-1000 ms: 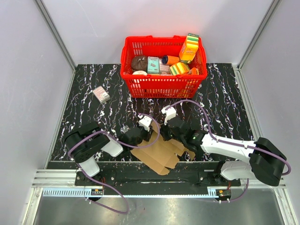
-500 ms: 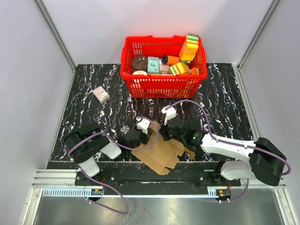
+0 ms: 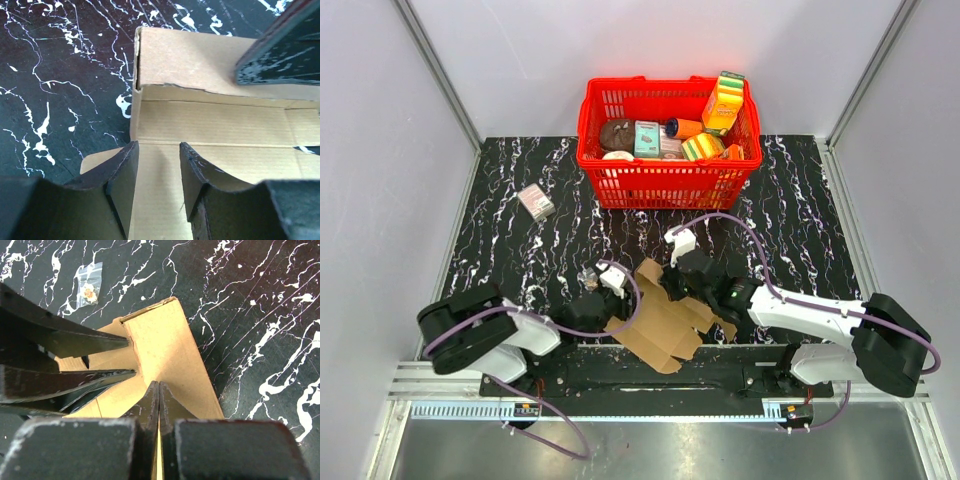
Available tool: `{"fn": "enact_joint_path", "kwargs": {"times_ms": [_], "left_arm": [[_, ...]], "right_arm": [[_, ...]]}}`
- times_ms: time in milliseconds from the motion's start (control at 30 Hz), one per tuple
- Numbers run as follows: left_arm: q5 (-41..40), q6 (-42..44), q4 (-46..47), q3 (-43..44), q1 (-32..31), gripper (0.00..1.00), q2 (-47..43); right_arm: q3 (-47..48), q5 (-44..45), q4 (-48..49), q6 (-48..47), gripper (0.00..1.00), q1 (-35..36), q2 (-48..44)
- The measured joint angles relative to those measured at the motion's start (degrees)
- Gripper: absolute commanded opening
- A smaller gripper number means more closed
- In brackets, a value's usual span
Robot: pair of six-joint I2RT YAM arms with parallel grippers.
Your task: Fold the paper box
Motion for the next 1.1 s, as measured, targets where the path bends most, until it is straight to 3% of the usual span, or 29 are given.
{"fn": "enact_joint_path", "kwargs": {"times_ms": [133, 233, 267, 400, 700, 900, 1100], "left_arm": [[-2.25, -2.08, -3.87, -1.46, -2.62, 0.43, -6.88], [-4.70, -3.98, -8.31, -1.92, -4.57, 0.42, -13.09], [-5.66, -4.59, -10.16, -2.01, -5.27, 0.42, -15.39], [-9.09, -6.62, -17.62, -2.19, -7.08, 0.42, -24.02], [-14.14, -7.98, -35.82, -1.03, -7.61, 0.47, -39.91], [-14.73, -5.38, -43.63, 5.73, -7.61, 0.52, -41.44], [-13.60, 1.33, -45.38, 17.75, -7.19, 0.51, -34.05]], "right_arm": [[0.04, -0.02, -1.03, 0.00, 0.00, 0.00, -0.68], [0.55, 0.00, -2.99, -0.04, 0.06, 0.00, -1.90], [0.79, 0.02, -3.52, -0.07, 0.14, 0.00, -2.43], [2.91, 0.15, -6.38, -0.46, 0.26, 0.00, -4.68], [4.66, 4.74, -12.55, 2.47, 0.33, -0.04, -12.72], [6.43, 11.32, -24.24, 9.70, 0.34, -0.13, -15.65], [8.17, 15.69, -38.01, 19.10, 0.34, -0.24, -17.27]]}}
